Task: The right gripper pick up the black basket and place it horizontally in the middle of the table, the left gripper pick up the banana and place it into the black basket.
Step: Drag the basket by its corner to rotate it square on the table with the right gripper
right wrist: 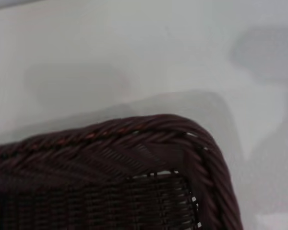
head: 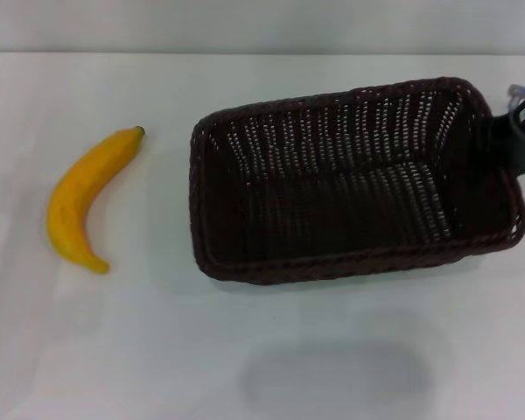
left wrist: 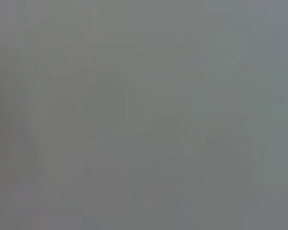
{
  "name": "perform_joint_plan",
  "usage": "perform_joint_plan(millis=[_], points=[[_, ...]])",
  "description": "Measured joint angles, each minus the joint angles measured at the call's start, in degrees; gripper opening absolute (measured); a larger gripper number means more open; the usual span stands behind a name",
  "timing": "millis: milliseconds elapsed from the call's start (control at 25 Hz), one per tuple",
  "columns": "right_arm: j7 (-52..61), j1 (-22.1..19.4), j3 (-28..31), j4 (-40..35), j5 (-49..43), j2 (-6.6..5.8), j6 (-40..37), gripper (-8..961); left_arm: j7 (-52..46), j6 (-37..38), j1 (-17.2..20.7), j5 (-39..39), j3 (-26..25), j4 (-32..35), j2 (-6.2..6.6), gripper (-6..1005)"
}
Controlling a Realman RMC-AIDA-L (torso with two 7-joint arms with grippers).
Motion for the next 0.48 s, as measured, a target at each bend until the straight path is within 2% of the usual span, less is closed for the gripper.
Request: perform_joint_plan(millis=[480], points=[[2.90, 0.51, -9.84, -0.39, -1.40, -0.19, 0.07, 128, 0.03, 2.84, -1.91, 0.00, 0.01, 0.16, 1.13, 873]])
